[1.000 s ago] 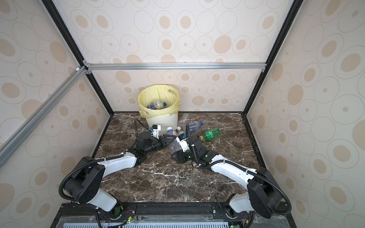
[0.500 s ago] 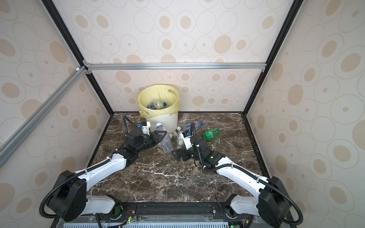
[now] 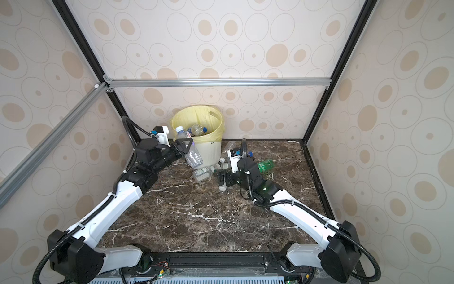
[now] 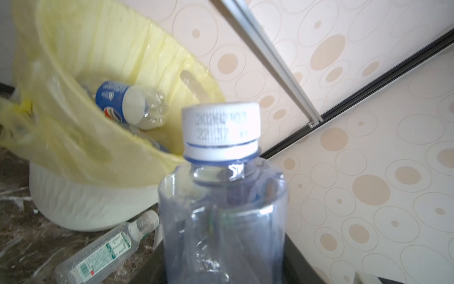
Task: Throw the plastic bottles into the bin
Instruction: 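Raise the Ganten bottle over the bin with the left gripper while the right withdraws, then open the left gripper over the bin to drop the Ganten bottle, then lower the left gripper away from the bin while the right moves toward the green-label bottle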
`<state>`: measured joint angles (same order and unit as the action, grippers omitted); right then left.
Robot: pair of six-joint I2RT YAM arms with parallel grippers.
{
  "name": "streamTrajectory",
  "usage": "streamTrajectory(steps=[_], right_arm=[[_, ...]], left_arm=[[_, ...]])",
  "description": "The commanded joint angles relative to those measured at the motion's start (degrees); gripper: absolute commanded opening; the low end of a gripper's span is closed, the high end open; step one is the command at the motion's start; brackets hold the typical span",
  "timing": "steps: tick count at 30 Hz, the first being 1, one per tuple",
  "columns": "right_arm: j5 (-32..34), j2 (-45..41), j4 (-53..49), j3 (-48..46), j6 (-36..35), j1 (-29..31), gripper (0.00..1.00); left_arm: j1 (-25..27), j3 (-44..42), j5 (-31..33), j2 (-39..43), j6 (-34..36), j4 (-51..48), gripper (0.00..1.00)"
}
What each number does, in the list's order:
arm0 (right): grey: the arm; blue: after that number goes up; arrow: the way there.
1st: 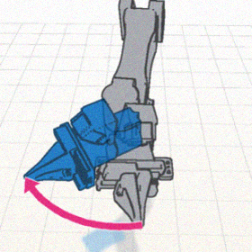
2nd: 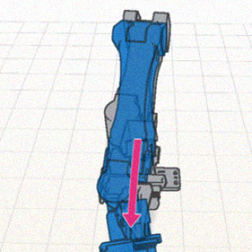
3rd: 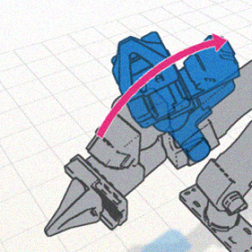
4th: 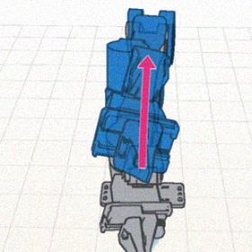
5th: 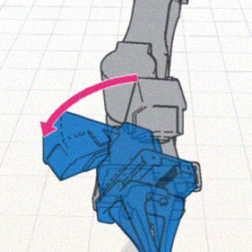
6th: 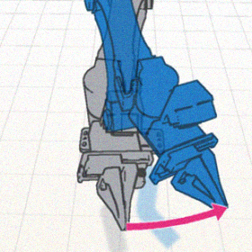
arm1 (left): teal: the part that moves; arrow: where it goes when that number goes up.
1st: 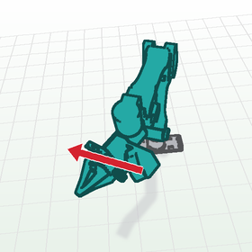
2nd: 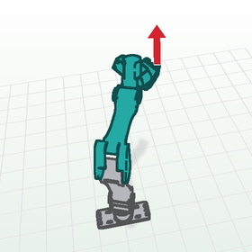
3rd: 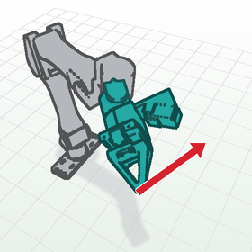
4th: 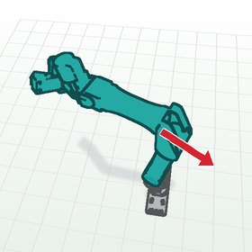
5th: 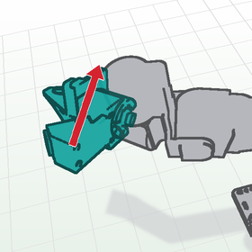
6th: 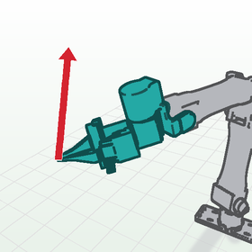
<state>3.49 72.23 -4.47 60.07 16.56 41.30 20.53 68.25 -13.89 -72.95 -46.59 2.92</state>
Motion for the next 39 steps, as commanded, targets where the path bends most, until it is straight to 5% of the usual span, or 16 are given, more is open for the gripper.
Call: streamTrajectory(steps=[1, 10, 18, 23, 25, 32, 39], right_arm=[[1.6, 1.5, 1.0, 3.4, -1.2, 0.4, 1.00], [2.0, 2.6, 0.7, 6.8, -2.4, 0.4, 1.00], [2.3, 2.1, -1.0, 7.7, -2.9, 0.4, 1.00], [1.4, 1.3, -2.7, 8.1, -2.5, 0.3, 1.00], [1.5, 0.6, -2.9, 7.5, -2.4, 0.4, 1.00], [1.6, 0.2, -1.6, 5.0, -1.5, 0.4, 1.00], [1.6, 1.0, -0.8, 4.6, -0.4, 0.3, 1.00]], left_arm=[[-0.5, 9.0, 3.3, -1.0, 7.5, -3.4, 0.54], [-0.6, 30.5, 8.5, -9.5, 16.7, -7.1, 0.54], [-2.1, 43.0, 7.1, -24.1, 13.1, -7.0, 0.56], [-3.9, 72.6, -0.4, -46.2, 8.0, -21.8, 0.97], [-4.0, 80.0, -4.5, -50.6, 6.4, -24.4, 0.99], [-3.8, 53.0, -4.7, -33.9, 7.7, -13.4, 0.99], [-3.8, 42.2, -5.1, -23.6, 9.4, -11.7, 0.99]])
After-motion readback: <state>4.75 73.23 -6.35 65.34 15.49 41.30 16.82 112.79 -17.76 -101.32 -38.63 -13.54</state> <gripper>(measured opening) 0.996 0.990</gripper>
